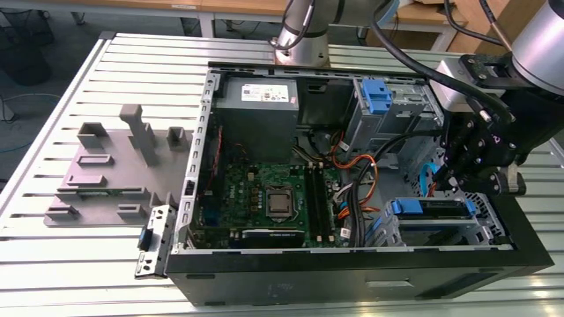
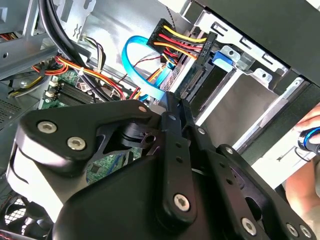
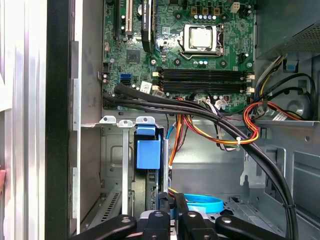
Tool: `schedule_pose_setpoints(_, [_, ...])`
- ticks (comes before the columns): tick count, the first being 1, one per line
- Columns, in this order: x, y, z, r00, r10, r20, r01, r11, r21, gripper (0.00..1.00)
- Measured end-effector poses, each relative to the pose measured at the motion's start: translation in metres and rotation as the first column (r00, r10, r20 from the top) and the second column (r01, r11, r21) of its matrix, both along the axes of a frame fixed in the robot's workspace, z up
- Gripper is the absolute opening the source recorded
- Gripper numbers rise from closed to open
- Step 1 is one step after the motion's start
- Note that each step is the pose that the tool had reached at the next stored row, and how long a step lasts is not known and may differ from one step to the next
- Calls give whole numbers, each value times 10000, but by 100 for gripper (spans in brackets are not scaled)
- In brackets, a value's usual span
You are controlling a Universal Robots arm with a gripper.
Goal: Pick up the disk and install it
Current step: 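Insert the first disk wire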
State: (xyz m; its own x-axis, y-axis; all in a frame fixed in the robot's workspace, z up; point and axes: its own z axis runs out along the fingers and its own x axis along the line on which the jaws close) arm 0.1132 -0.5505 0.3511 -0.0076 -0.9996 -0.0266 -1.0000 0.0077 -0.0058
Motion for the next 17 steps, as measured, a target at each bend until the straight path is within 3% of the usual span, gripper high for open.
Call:
schedule_pose_setpoints(5, [-7,-3,-8,10000,0,1,0,10000,3,16])
schedule_pose_setpoints(11, [-8,-77,-28,10000,-1,1,1,10000,-1,16])
schedule_pose_setpoints(17, [-8,-96,-87,10000,0,2,0,10000,-2,16])
